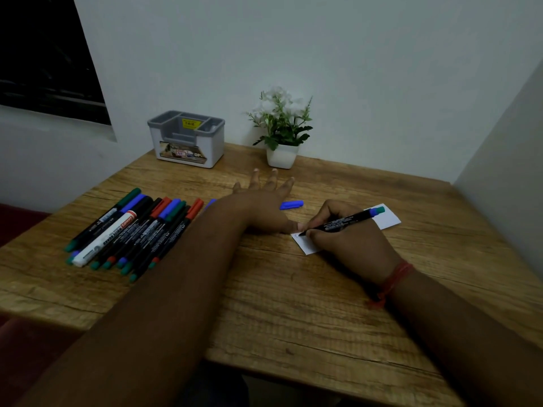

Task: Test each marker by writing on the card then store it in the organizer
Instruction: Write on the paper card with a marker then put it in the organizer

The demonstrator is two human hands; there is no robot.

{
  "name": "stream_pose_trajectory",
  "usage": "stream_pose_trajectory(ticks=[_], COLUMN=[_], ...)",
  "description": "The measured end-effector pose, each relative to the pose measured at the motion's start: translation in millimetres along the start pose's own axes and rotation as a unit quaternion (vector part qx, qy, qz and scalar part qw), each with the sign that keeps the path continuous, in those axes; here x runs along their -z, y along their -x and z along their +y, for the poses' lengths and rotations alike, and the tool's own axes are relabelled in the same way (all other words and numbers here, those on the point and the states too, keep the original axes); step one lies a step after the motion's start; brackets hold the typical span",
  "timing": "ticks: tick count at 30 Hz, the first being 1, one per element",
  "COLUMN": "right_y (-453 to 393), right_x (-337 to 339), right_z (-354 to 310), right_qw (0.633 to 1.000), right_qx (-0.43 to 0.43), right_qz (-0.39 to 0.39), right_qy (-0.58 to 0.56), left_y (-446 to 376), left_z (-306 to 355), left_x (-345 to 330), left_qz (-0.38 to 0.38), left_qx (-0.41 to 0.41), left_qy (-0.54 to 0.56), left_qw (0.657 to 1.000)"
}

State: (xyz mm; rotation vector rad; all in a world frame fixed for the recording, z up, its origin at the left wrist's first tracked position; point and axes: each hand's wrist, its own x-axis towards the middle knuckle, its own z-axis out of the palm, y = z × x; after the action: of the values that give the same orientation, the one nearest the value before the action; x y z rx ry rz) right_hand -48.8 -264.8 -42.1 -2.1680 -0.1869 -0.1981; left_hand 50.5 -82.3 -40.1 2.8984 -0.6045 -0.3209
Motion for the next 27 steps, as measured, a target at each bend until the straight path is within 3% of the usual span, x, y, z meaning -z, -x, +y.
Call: stream_pose_trajectory(ticks=[27], right_y=[1.6], right_x=[0.7], right_z=[-3.2], right_qw=[1.0], right_qx=[-0.002], right_qz=[0.012], right_qy=[0.006], left_y=[2.1], left_z=[2.4], left_x=[0.3], left_qz=[0.007], left_qx=[-0.006], left_qy=[0.016], left_qw=[1.0])
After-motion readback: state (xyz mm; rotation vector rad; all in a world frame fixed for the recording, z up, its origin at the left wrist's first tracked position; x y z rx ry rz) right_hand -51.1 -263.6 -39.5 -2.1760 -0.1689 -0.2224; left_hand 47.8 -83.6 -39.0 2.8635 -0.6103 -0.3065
